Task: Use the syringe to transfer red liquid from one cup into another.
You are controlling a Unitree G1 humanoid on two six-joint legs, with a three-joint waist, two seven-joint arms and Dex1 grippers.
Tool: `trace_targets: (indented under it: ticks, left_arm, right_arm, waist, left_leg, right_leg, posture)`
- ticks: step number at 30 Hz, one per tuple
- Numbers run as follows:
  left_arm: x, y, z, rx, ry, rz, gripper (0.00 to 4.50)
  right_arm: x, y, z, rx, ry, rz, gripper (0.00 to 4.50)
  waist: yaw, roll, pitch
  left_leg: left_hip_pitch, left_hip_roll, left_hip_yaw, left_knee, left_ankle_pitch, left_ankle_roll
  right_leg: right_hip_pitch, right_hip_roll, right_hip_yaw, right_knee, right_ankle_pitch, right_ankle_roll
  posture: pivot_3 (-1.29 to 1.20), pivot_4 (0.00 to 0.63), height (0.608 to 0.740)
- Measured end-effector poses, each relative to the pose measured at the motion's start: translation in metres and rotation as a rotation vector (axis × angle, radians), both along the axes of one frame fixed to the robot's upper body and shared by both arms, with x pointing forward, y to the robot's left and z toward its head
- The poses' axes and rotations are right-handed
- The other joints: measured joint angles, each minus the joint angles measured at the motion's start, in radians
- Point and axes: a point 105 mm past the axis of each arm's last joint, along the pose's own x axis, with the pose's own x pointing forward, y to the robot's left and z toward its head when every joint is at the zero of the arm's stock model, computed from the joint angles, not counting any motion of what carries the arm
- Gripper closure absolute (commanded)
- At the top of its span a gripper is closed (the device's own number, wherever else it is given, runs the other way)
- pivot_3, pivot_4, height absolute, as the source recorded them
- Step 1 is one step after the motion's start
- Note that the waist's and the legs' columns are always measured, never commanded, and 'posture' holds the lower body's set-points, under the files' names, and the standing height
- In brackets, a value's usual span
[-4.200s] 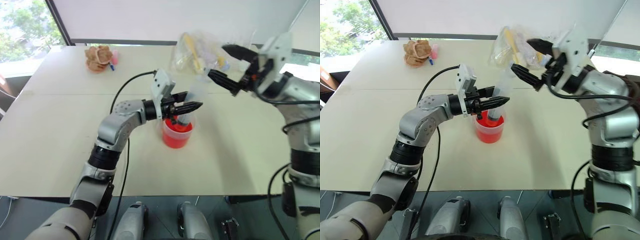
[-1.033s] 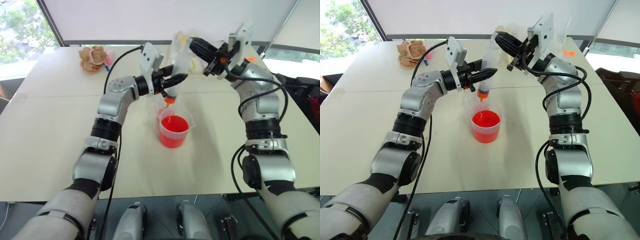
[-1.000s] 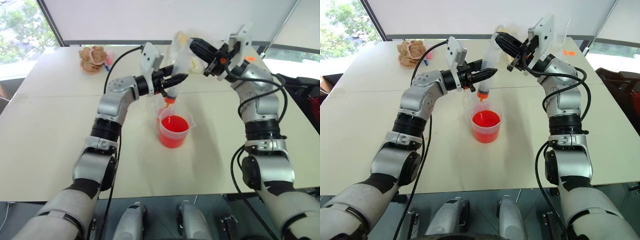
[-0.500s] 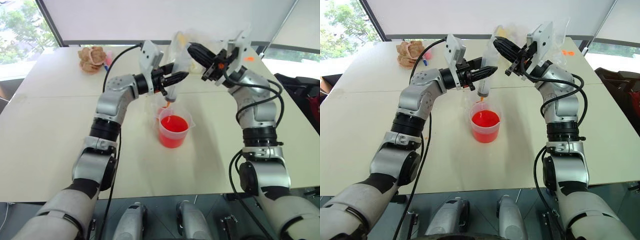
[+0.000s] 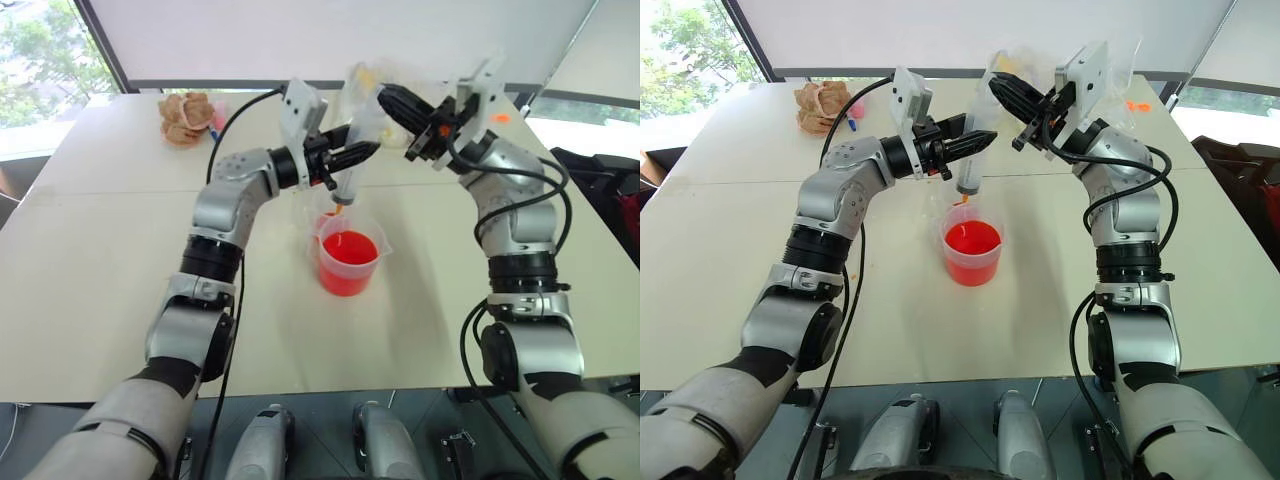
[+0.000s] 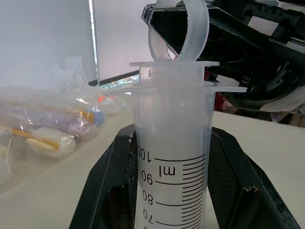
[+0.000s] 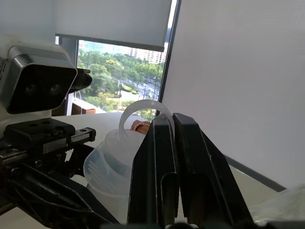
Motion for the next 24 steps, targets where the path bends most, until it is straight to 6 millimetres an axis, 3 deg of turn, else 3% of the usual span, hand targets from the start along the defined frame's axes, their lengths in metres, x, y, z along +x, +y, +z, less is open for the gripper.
trace_targets:
  ticks: [4, 8, 13, 16, 18, 21, 24]
  left_arm:
    - [-0.003, 0.007, 0.015, -0.039, -0.040, 0.013, 3.09]
    - [-0.009, 0.002, 0.025, -0.057, -0.073, -0.014, 3.09]
    - [-0.006, 0.008, 0.026, -0.056, -0.056, 0.011, 3.09]
    - [0.001, 0.011, 0.040, -0.076, -0.013, 0.053, 3.09]
    - [0.013, 0.021, 0.063, -0.047, 0.029, 0.153, 3.09]
    - [0.021, 0.047, 0.095, -0.027, 0.113, 0.284, 3.09]
    - [0.027, 0.076, 0.082, 0.070, 0.364, 0.374, 3.09]
  right_arm:
    - [0.003, -0.014, -0.007, -0.006, 0.032, -0.047, 1.78]
    - [0.004, -0.030, -0.014, -0.012, 0.061, -0.099, 1.78]
    - [-0.008, -0.086, -0.011, 0.003, 0.069, -0.246, 1.78]
    - [-0.018, -0.114, -0.012, 0.008, 0.095, -0.320, 1.78]
    - [-0.033, -0.116, -0.013, -0.011, 0.123, -0.283, 1.78]
    - [-0.059, -0.105, -0.008, 0.002, 0.177, -0.134, 1.78]
    - [-0.094, -0.072, -0.009, -0.068, 0.235, 0.076, 1.78]
  waist:
    - [0.000, 0.000, 0.000]
    - [0.004, 0.000, 0.000]
    - [0.006, 0.000, 0.000]
    - [0.005, 0.000, 0.000]
    - [0.000, -0.001, 0.001]
    - [-0.011, 0.001, 0.000]
    - [-0.018, 0.001, 0.000]
  left_leg:
    - [0.000, 0.000, 0.000, 0.000, 0.000, 0.000]
    - [0.000, 0.000, 0.000, 0.000, 0.000, 0.000]
    - [-0.001, 0.000, 0.000, 0.000, 0.000, 0.000]
    - [-0.001, 0.000, 0.000, 0.000, 0.000, 0.000]
    - [0.000, 0.000, 0.000, 0.000, 0.000, 0.000]
    - [0.001, 0.001, 0.001, -0.001, -0.001, 0.001]
    - [0.002, 0.001, 0.000, -0.001, -0.001, 0.001]
  right_leg:
    - [0.000, 0.000, 0.000, 0.000, 0.000, 0.000]
    - [0.000, 0.000, 0.000, 0.000, 0.000, 0.000]
    - [0.000, -0.001, 0.000, -0.001, 0.000, 0.000]
    - [0.000, 0.000, 0.000, 0.000, 0.000, 0.000]
    - [0.000, 0.001, 0.000, 0.000, 0.000, 0.000]
    - [0.000, 0.001, 0.001, 0.000, 0.000, 0.000]
    - [0.001, 0.002, 0.000, 0.001, 0.000, 0.000]
  posture:
    - [0.00, 0.150, 0.740]
    - [0.00, 0.150, 0.740]
    - [0.00, 0.150, 0.740]
    - [0.00, 0.150, 0.740]
    - [0.00, 0.150, 0.740]
    - [0.00, 0.150, 0.740]
    - [0.00, 0.150, 0.740]
